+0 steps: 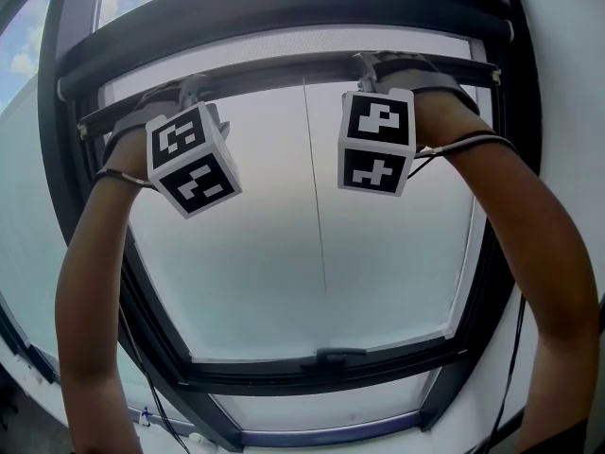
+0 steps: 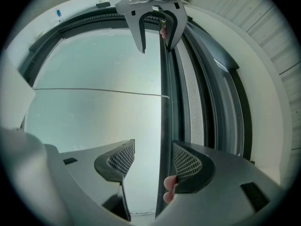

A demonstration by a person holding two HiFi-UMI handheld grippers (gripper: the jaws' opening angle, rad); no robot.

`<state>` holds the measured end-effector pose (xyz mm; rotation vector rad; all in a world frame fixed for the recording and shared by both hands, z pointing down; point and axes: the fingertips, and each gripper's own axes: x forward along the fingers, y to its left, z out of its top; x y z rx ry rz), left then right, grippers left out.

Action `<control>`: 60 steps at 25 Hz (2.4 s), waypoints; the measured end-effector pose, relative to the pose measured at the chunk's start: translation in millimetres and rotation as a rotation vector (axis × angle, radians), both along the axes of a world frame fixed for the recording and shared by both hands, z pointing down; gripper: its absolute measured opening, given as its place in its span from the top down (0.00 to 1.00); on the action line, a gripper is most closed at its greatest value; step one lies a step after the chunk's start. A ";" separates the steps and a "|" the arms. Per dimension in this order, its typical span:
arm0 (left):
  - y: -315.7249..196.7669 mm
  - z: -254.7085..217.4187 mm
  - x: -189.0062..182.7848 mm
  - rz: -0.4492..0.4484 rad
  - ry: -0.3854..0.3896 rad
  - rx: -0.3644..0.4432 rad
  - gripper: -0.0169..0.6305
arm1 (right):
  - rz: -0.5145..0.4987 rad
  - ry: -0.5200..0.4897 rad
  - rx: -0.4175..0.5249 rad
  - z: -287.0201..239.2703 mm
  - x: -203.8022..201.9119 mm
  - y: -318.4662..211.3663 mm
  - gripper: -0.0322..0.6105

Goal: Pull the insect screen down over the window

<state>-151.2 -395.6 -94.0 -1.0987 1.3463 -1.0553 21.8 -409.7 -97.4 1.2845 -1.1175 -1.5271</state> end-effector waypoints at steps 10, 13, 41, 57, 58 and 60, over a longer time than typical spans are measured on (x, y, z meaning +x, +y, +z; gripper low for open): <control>0.1 28.9 -1.6 -0.023 -0.018 -0.047 0.64 | 0.038 0.035 -0.045 28.8 0.4 0.4 0.59; 1.6 39.4 0.9 -0.017 -0.009 -0.051 0.64 | 0.030 0.031 -0.056 40.2 2.4 1.3 0.59; 10.9 157.0 12.2 0.165 0.075 -0.173 0.64 | -0.019 0.014 -0.150 161.2 4.5 4.0 0.59; 21.7 201.0 10.0 0.166 0.064 -0.269 0.64 | -0.025 0.000 -0.221 204.2 3.0 13.7 0.59; 21.5 201.5 9.0 0.163 0.060 -0.273 0.64 | -0.025 0.002 -0.227 204.9 1.8 13.8 0.59; 21.1 202.2 7.4 0.166 0.061 -0.279 0.64 | -0.022 0.005 -0.235 206.0 0.4 13.6 0.59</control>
